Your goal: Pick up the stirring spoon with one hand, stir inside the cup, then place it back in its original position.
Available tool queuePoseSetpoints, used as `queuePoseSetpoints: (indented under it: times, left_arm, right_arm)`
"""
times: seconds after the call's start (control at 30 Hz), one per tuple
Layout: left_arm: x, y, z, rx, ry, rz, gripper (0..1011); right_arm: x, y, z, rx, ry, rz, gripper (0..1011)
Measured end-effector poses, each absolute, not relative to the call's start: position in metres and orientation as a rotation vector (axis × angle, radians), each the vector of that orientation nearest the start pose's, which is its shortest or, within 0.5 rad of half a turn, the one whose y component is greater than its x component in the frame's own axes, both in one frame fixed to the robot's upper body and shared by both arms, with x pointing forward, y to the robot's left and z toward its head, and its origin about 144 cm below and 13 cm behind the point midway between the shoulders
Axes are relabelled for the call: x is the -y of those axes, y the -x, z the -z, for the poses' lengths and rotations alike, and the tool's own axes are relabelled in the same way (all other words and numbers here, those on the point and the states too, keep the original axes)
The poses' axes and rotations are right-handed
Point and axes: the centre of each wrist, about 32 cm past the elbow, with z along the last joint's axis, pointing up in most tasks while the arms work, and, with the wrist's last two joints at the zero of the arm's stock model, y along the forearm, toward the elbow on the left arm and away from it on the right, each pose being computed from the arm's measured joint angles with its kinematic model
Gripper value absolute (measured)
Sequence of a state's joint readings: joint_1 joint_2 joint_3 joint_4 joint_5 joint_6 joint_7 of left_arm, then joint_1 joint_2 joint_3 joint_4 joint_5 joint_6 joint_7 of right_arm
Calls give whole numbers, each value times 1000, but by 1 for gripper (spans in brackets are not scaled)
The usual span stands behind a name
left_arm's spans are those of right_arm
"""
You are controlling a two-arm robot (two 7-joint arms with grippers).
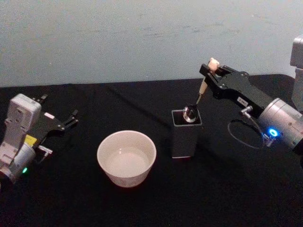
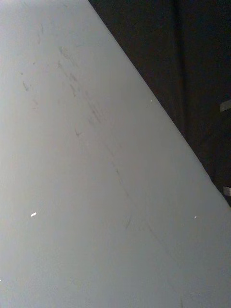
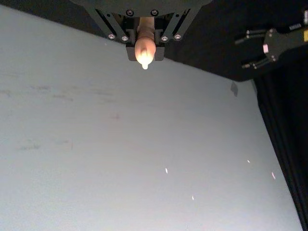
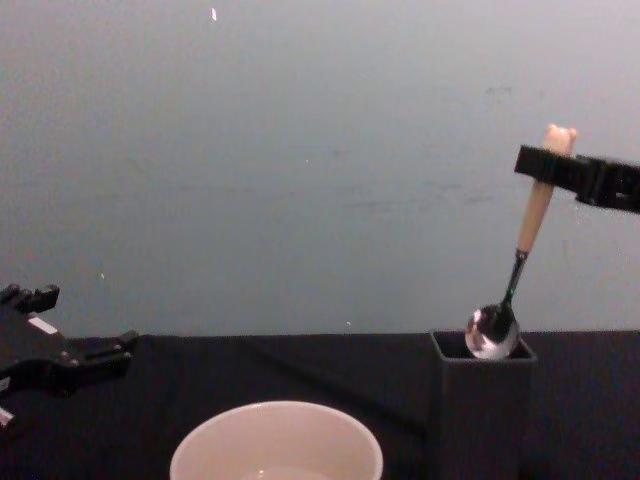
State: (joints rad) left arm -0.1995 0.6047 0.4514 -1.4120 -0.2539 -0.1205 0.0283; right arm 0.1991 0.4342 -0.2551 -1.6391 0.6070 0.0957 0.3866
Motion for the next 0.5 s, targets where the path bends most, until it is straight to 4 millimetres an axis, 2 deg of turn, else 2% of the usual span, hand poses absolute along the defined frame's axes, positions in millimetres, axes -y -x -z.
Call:
queuePoseSetpoints:
  times: [0.5]
  left_arm:
    - [-310,-489,-1140,285,-305,-1248,1001]
  right_arm:
    - [258,-502,-1235,-44,-199,866,207]
